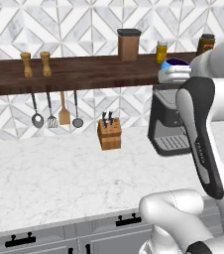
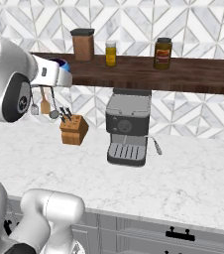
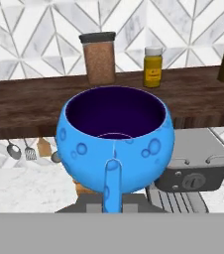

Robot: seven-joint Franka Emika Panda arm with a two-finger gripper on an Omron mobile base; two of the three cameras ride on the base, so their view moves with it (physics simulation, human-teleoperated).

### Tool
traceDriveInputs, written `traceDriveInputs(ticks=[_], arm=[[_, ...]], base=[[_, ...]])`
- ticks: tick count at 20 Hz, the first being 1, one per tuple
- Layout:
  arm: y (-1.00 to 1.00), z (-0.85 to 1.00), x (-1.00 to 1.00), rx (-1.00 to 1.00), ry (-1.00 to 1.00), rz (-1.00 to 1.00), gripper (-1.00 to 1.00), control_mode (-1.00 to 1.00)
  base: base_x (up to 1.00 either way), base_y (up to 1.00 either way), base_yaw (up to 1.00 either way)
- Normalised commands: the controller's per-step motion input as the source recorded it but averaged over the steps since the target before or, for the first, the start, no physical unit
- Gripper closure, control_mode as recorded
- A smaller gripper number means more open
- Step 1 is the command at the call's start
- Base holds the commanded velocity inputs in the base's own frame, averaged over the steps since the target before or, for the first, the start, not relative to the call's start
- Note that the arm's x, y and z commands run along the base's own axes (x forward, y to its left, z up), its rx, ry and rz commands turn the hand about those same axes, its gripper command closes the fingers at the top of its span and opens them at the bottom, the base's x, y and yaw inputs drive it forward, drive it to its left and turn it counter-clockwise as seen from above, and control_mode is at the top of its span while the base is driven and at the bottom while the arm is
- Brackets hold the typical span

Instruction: Gather all objects into one cabinet and sort the glasses and bowls to opposite sides.

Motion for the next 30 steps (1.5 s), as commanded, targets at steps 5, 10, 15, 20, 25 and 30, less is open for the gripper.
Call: traceDriveInputs(ticks=[5, 10, 15, 20, 25, 30], arm=[[0.14, 0.04, -0.98, 0.02, 0.04, -0.01, 1.0, -1.0], [0.0, 0.0, -0.97, 0.0, 0.01, 0.0, 1.0, -1.0], [0.0, 0.0, -0.55, 0.0, 0.0, 0.0, 1.0, -1.0], [0.0, 0.0, -0.05, 0.0, 0.0, 0.01, 1.0, -1.0], [0.0, -0.04, 0.0, 0.0, 0.02, 0.0, 1.0, -1.0], [0.0, -0.12, 0.0, 0.0, 0.04, 0.0, 1.0, -1.0]], base=[[0.0, 0.0, 0.0], [0.0, 0.0, 0.0], [0.0, 0.0, 0.0], [0.0, 0.0, 0.0], [0.0, 0.0, 0.0], [0.0, 0.0, 0.0]])
